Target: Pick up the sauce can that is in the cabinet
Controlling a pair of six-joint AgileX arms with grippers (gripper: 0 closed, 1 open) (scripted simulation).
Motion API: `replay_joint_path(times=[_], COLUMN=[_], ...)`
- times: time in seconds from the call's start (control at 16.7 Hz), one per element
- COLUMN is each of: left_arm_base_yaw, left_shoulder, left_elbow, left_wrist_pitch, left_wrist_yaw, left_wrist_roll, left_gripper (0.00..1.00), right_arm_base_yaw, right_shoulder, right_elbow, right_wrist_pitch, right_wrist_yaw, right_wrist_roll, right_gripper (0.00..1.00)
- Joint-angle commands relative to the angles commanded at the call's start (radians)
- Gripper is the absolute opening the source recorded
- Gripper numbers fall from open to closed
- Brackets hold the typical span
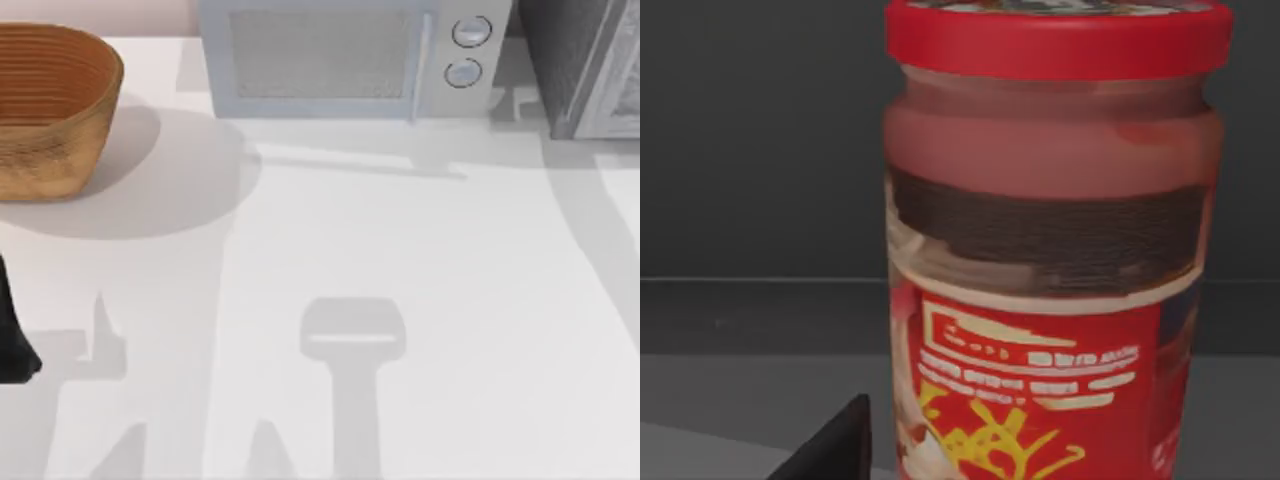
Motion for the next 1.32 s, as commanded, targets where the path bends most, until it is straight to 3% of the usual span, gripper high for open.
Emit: replay_joint_path(times=[0.54, 1.32], left_arm_base_yaw=[0.000, 0.000], left_shoulder=[0.000, 0.000], left_elbow=[0.000, 0.000], left_wrist_pitch=[0.000, 0.000], left_wrist_yaw=[0.000, 0.000], left_wrist_roll=[0.000, 0.000], left_gripper=[1.00, 1.00], right_arm_base_yaw=[0.043, -0.005], right_shoulder=[0.069, 0.280], right_elbow=[0.046, 0.237], right_wrist_pitch=[0.019, 0.040], right_wrist_yaw=[0.054, 0.009], right_wrist_roll=[0.006, 0.006], right_gripper=[1.00, 1.00])
